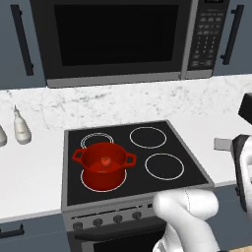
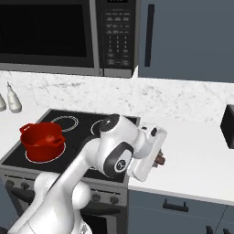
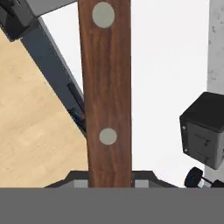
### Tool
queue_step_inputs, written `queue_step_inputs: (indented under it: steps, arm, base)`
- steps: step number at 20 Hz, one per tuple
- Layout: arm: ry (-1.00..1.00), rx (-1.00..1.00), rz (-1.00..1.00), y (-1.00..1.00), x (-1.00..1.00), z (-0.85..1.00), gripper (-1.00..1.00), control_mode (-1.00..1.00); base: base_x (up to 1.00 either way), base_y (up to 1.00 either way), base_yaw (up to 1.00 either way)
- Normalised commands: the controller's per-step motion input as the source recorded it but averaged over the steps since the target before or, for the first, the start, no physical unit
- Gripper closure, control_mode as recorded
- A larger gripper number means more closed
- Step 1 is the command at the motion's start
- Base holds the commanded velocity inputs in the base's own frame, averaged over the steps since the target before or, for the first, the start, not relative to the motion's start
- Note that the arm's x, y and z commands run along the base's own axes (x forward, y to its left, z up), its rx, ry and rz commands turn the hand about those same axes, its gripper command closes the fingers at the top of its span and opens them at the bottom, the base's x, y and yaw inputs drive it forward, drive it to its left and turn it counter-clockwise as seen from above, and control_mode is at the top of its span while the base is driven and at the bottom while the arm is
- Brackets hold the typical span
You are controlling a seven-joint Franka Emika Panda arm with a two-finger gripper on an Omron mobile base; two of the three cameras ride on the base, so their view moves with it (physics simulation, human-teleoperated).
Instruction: Put the sweet potato and tomato in the pot. Retrieve the spatula and lightly stir the vegetables in the pot.
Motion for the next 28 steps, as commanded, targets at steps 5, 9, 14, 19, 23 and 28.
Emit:
queue_step_inputs:
  steps: [5,9,14,19,23,28]
  arm:
    - [0.05,-0.21,0.44,1.00,0.00,1.00,1.00,-1.00]
    - [0.01,-0.21,0.32,1.00,0.00,0.85,1.00,-1.00]
    - [0.00,-0.26,0.17,1.00,0.00,0.67,1.00,-1.00]
    - [0.00,-0.28,0.06,1.00,0.11,0.56,1.00,-1.00]
    - [0.00,-0.27,0.08,1.00,0.36,0.16,1.00,-1.00]
    - [0.00,-0.31,0.04,1.00,0.38,0.03,1.00,-1.00]
  base:
    - [0.00,0.00,0.00]
    - [0.00,0.00,0.00]
    - [0.00,0.00,0.00]
    - [0.00,0.00,0.00]
    - [0.00,0.00,0.00]
    - [0.00,0.00,0.00]
